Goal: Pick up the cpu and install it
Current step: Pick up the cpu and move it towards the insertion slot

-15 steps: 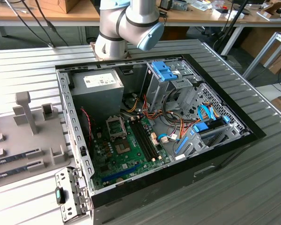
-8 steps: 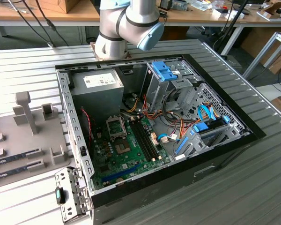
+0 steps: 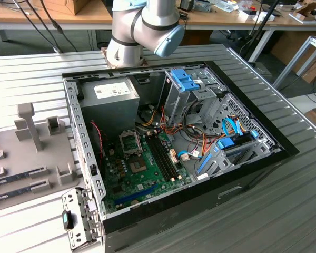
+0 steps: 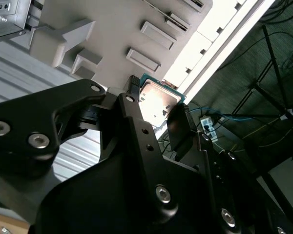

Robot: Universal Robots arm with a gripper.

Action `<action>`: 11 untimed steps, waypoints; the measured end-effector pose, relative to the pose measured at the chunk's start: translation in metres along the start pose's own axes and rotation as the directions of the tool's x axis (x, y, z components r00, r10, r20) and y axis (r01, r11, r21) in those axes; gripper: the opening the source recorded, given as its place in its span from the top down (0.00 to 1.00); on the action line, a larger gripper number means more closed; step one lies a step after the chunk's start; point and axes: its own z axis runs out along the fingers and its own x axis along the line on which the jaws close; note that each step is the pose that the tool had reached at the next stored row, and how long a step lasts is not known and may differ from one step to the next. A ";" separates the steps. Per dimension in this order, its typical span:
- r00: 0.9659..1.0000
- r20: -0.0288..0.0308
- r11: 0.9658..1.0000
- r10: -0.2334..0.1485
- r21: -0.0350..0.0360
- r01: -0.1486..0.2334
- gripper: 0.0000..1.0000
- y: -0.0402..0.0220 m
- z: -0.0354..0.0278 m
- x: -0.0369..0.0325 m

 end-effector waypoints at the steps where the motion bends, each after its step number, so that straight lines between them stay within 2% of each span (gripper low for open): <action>1: 1.000 0.000 1.000 0.000 0.000 0.000 0.53 0.0000 -0.0007 0.0000; 11: 1.000 0.000 1.000 0.000 0.000 0.000 0.53 0.0001 -0.0087 -0.0002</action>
